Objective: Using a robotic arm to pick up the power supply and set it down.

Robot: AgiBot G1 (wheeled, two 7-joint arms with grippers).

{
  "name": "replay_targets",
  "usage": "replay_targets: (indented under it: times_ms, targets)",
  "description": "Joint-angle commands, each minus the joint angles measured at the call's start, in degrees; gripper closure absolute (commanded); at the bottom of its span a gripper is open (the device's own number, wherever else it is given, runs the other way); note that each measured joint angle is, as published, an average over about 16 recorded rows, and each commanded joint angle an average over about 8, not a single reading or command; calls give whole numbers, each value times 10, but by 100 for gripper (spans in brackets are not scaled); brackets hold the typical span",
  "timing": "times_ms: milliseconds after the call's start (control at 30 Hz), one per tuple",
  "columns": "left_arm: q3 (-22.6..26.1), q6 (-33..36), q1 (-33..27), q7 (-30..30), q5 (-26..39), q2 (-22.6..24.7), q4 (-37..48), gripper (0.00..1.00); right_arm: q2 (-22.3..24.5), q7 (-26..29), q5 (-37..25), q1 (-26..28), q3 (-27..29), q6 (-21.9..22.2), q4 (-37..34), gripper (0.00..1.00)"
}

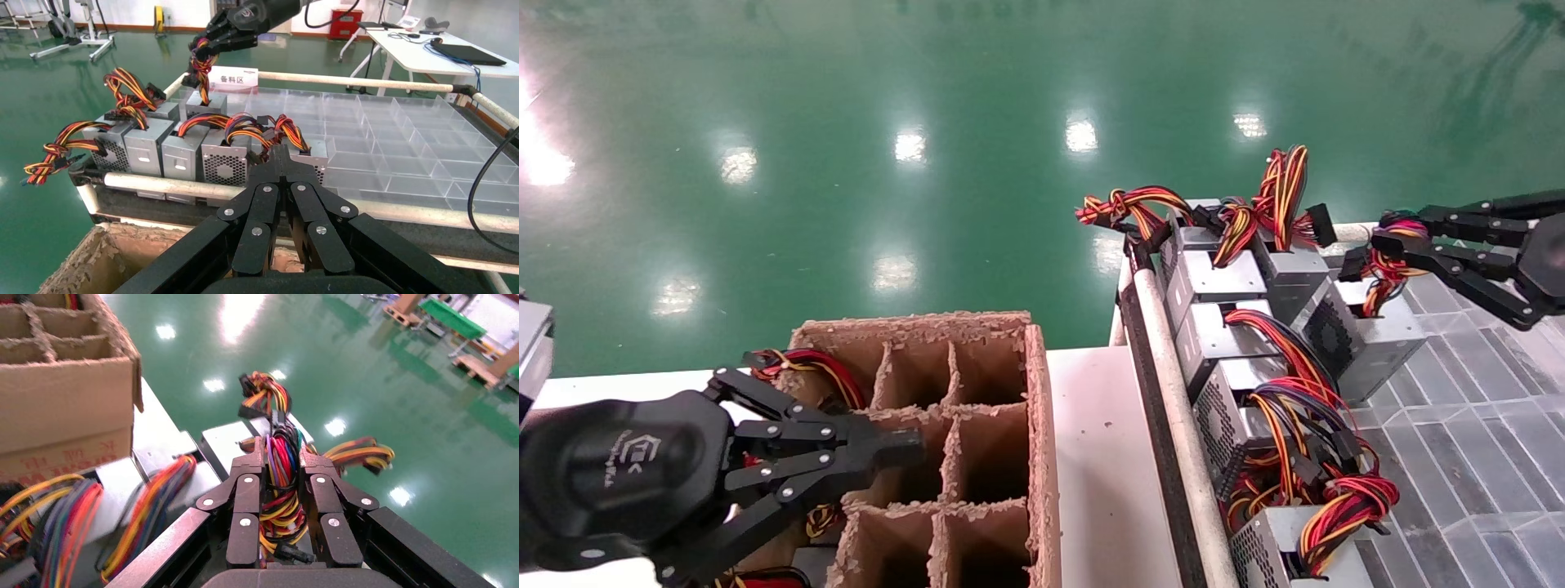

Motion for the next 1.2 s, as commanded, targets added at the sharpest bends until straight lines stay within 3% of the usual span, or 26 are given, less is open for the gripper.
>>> replay_targets:
  times_ms: [33,367,733,767,1000,1033,1200]
  targets:
    - [0,0,0,0,0,0,0,100,1,3,1,2,-1,-1,9,0]
    - [0,0,0,0,0,0,0,100,-5,5,-38,50,-25,12,11,0]
    - [0,0,0,0,0,0,0,100,-36,-9,-28,79,-16,19,19,0]
    - [0,0,0,0,0,0,0,94,-38,-8,-27,78,-14,18,22,0]
    - [0,0,0,0,0,0,0,7,-38,26,-29,39,25,18,73,0]
    - [0,0,0,0,0,0,0,0,-38,33,-29,31,33,19,84,0]
    - [0,0,0,0,0,0,0,0,-36,69,-31,-15,74,22,136,0]
